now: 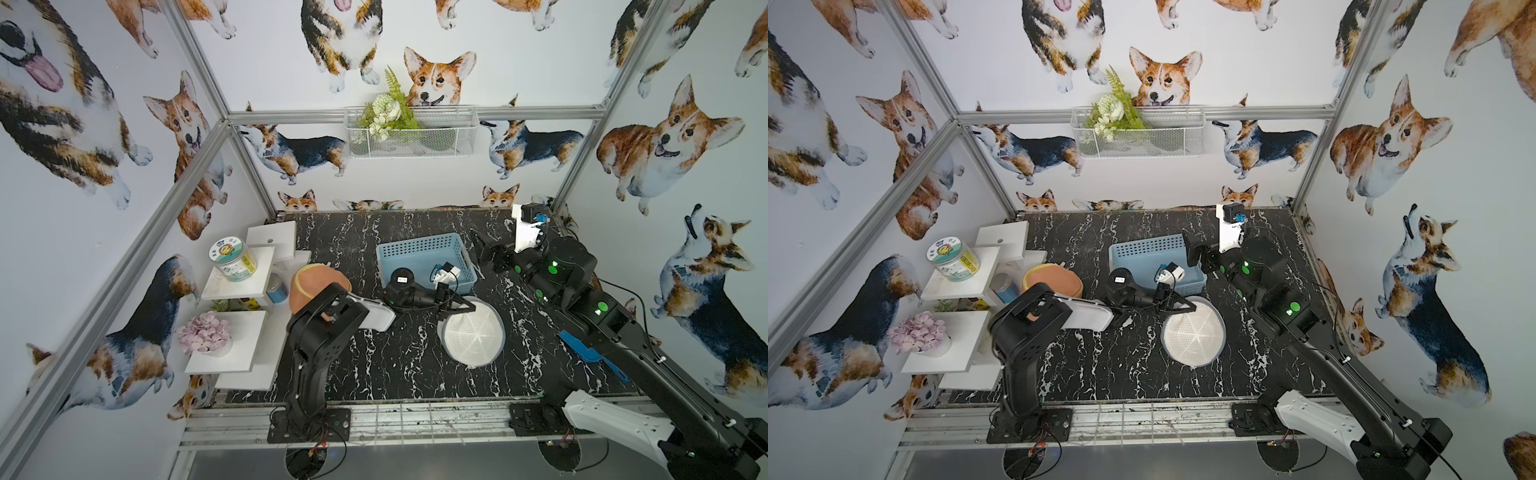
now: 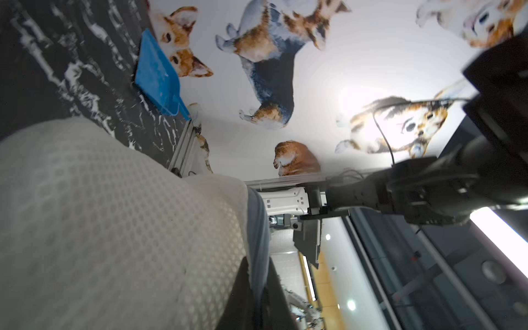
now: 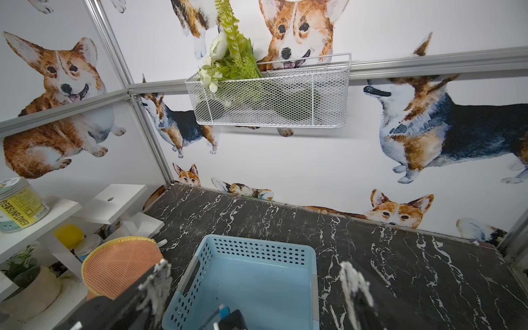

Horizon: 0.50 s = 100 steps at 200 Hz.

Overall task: Turn the laundry bag inside out
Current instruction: Place the laundry bag at the center of the board.

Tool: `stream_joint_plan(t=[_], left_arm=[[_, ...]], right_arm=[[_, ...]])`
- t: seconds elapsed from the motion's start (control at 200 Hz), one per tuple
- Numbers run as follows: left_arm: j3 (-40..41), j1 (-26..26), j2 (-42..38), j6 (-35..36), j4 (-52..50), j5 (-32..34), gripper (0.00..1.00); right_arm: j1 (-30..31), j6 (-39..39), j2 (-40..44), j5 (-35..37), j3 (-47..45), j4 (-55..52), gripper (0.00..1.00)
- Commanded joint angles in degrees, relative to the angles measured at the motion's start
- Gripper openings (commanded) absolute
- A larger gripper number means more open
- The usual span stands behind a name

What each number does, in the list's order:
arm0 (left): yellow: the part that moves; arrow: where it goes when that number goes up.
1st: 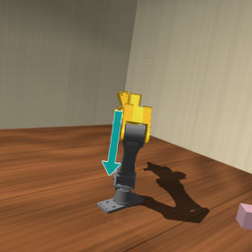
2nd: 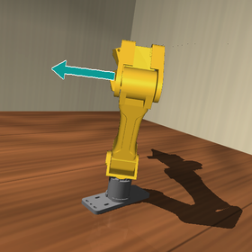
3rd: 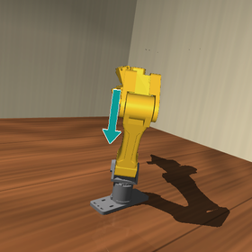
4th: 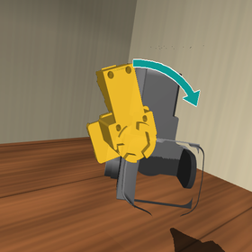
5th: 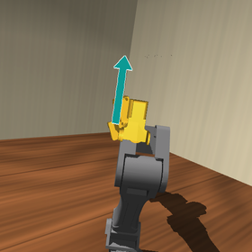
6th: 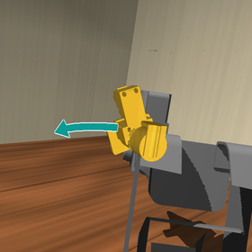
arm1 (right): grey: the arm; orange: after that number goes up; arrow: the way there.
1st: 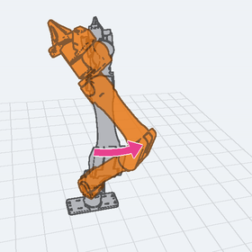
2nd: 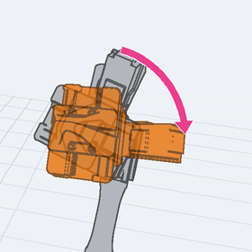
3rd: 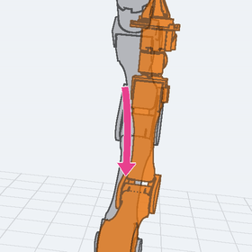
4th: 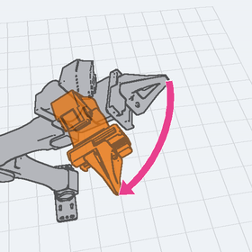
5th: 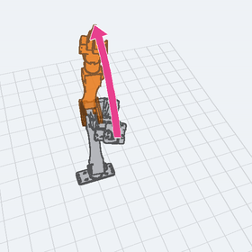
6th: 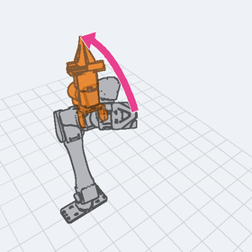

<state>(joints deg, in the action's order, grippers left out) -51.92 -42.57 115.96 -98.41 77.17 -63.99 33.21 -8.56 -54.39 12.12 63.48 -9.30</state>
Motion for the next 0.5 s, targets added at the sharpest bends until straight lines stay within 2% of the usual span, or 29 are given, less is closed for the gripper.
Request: stream_joint_plan(t=[0.0,0.145,0.16,0.165,0.17,0.175,0.195,0.215,0.345,0.385,0.41,0.42,0.495], left_arm=[[-3.4,-1.1,4.2,-11.1,21.4,-1.8,0.00],[-4.9,-0.2,7.0,-12.1,21.4,-1.8,0.00],[-4.6,0.2,7.0,-12.0,21.4,-1.5,0.07],[-4.6,0.3,7.1,-12.0,21.4,-1.4,0.13],[-4.3,0.4,7.1,-12.0,21.4,-1.2,0.13],[-4.3,0.5,7.1,-12.0,21.3,-1.1,0.20],[-3.7,0.9,7.3,-11.8,21.0,-0.7,0.32],[-3.0,1.4,7.3,-11.5,20.6,-0.3,0.41],[-0.3,3.2,5.7,-7.4,16.7,0.9,0.63],[0.0,3.5,4.7,-5.0,13.7,0.9,0.78],[0.1,3.6,4.0,-3.6,12.1,1.0,0.95],[0.2,3.8,3.8,-3.1,11.5,1.0,0.99],[0.2,4.5,1.4,0.6,6.5,1.2,1.00]], right_arm=[[-0.5,-0.1,0.0,0.0,-0.3,-0.1,1.00],[-1.8,-0.1,1.0,-1.5,-1.2,-0.7,1.00],[-1.9,0.0,1.1,-1.6,-1.3,-0.8,1.00],[-1.9,0.0,1.2,-1.6,-1.3,-0.9,1.00],[-2.0,0.0,1.2,-1.7,-1.3,-0.9,1.00],[-2.0,0.0,1.2,-1.7,-1.2,-1.0,1.00],[-2.2,-0.1,1.4,-1.7,-1.3,-1.1,1.00],[-2.3,-0.1,1.7,-1.7,-1.4,-1.0,1.00],[-2.6,-0.1,2.8,-1.7,-1.8,-1.1,1.00],[-2.6,-0.1,2.8,-1.7,-1.9,-1.1,1.00],[-2.6,-0.2,2.9,-1.8,-1.9,-1.2,1.00],[-2.6,-0.2,3.0,-1.8,-1.9,-1.2,1.00],[-2.6,-0.5,3.1,-1.9,-2.0,-1.3,1.00]])
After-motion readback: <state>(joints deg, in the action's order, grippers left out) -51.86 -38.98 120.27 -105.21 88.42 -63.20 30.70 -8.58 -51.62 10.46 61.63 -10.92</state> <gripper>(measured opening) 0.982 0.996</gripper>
